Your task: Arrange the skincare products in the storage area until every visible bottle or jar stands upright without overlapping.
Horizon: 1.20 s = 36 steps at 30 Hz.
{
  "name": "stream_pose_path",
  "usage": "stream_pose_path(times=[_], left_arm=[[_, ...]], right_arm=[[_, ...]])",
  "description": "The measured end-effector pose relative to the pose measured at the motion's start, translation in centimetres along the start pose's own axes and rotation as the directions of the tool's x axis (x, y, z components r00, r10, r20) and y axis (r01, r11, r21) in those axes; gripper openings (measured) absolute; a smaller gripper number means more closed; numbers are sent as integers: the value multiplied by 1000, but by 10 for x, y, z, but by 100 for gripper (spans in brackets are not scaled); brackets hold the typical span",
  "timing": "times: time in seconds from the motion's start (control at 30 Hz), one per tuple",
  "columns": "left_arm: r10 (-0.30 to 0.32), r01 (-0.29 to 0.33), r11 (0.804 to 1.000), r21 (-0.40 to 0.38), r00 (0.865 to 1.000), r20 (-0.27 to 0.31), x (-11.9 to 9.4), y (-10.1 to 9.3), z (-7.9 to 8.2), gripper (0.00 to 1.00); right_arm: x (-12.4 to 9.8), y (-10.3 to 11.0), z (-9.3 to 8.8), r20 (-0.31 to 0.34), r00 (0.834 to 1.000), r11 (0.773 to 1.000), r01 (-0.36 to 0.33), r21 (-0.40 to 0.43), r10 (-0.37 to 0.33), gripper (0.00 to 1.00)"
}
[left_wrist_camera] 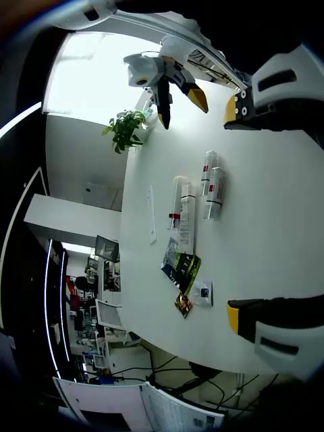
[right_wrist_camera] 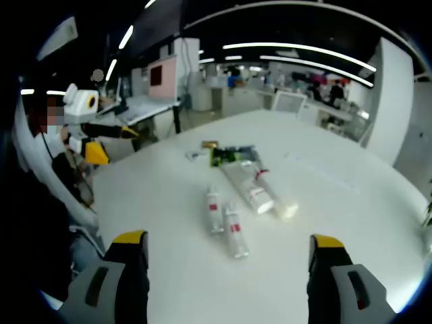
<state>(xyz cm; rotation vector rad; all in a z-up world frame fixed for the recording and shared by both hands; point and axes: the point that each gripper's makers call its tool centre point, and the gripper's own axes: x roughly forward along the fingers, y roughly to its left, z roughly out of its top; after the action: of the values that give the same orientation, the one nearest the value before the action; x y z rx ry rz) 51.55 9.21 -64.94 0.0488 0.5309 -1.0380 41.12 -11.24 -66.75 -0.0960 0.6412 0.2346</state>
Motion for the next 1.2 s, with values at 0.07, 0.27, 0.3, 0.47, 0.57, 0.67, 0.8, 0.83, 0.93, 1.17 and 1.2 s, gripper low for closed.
stream_pose_path(times=[0.07,0.27,0.3,0.47,0.57,0.67,0.8,0.83,0.93,1.17,1.2], left_arm=[[-2,2,1000,1,1000,1,1,0,1,99],[-5,5,1000,5,1000,-1,1,0,0,99],[-5,5,1000,5,1000,-2,1,0,0,99],[-3,3,1000,6,1000,-2,2,2,1,99],[-3,3,1000,6,1000,-2,2,2,1,99],[-1,1,1000,6,1000,-1,2,2,0,99],[-2,2,1000,2,1000,-6,2,1,-3,99],[-1,1,1000,2,1000,-7,2,1,-3,99],[1,-1,1000,3,1000,-11,1,1,-5,99],[-1,1,1000,5,1000,-17,2,0,-6,99],[-1,1,1000,5,1000,-18,2,0,-7,99]], right_arm=[[0,0,0,-2,1000,1000,0,-4,0,100],[0,0,1,-2,1000,1000,0,-7,0,100],[0,0,0,-4,1000,1000,0,-7,0,100],[0,0,0,-7,1000,1000,0,-9,-1,100],[1,1,0,-6,1000,1000,-1,-11,1,100],[1,1,-1,-10,1000,1000,-1,-10,1,100],[0,1,-3,-15,1000,1000,2,-11,-3,100],[0,1,-3,-16,1000,1000,2,-10,-3,100],[0,1,-3,-15,1000,1000,2,-10,-3,100],[0,2,-4,-18,1000,1000,1,-12,-1,100],[0,2,-4,-18,1000,1000,2,-12,-2,100]])
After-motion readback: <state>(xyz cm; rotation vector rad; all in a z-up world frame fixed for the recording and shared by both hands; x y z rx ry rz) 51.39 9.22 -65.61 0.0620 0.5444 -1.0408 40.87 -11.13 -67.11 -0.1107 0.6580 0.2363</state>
